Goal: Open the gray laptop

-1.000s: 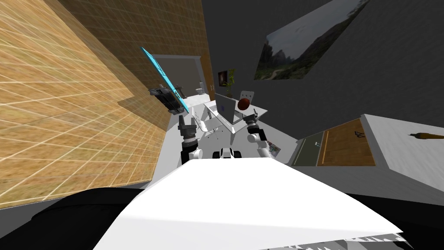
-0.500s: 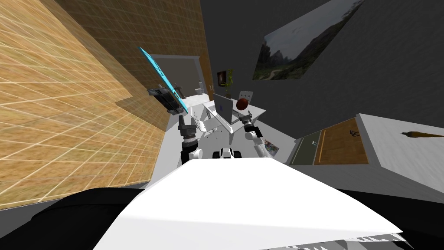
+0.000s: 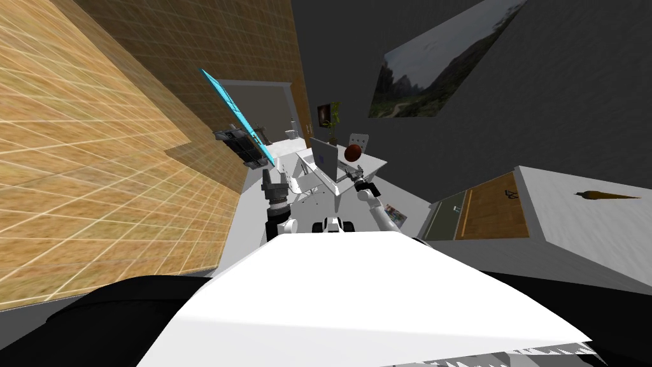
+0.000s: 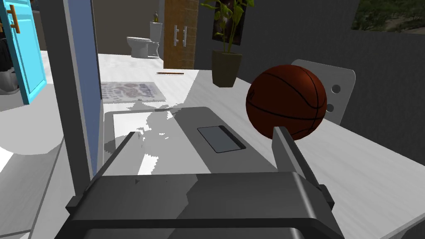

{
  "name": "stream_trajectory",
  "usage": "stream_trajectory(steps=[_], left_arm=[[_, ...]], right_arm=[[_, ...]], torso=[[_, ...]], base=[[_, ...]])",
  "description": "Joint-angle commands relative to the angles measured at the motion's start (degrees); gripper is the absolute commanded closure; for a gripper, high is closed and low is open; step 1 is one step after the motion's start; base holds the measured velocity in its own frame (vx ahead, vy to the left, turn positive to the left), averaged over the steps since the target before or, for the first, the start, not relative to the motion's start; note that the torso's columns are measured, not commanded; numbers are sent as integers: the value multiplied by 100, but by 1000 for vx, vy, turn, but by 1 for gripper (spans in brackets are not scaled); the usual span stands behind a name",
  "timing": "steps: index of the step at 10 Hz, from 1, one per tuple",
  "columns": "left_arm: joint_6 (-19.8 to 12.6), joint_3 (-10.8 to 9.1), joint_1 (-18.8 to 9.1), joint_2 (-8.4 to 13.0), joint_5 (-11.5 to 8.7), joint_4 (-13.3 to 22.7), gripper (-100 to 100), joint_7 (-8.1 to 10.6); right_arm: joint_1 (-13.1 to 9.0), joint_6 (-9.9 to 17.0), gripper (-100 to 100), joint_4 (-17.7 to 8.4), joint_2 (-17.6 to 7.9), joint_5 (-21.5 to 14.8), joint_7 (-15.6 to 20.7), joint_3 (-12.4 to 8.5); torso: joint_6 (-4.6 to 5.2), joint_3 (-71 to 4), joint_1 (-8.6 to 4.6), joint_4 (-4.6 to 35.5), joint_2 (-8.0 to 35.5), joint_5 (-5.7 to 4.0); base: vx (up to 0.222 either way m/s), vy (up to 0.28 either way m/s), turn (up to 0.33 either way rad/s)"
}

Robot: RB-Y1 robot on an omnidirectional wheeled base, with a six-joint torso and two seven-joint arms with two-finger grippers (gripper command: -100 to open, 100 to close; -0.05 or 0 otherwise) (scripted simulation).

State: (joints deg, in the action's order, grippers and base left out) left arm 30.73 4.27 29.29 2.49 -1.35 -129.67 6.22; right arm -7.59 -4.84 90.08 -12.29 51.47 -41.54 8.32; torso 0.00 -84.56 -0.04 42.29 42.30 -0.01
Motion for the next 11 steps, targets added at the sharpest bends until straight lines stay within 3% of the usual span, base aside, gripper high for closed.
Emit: stream_trajectory(steps=[1, 3, 4, 6, 11], left_arm=[[0, 0, 0, 0, 0, 0, 0, 0], [0, 0, 0, 0, 0, 0, 0, 0], [0, 0, 0, 0, 0, 0, 0, 0], [0, 0, 0, 0, 0, 0, 0, 0], [0, 0, 0, 0, 0, 0, 0, 0]], right_arm=[[-238, 255, -100, -326, 117, 322, -336, 71], [-532, 530, -100, -697, 178, 704, -715, 147], [-532, 530, -100, -714, 178, 704, -715, 147], [-797, 779, -100, -1068, 275, 1048, -1056, 215], [-1302, 1250, -100, -1725, 709, 1708, -1709, 346]], torso=[[-1, -1, 2, 0, -1, 0], [-1, -3, 10, -1, -4, 3], [-1, -2, 4, -1, -4, 1], [-1, 0, 4, 0, -1, 1], [0, -2, 8, -1, -3, 2]], base=[[-4, -41, -5], [-2, -40, -20], [-4, -38, -4], [-6, -44, -19], [-4, -48, -15]])
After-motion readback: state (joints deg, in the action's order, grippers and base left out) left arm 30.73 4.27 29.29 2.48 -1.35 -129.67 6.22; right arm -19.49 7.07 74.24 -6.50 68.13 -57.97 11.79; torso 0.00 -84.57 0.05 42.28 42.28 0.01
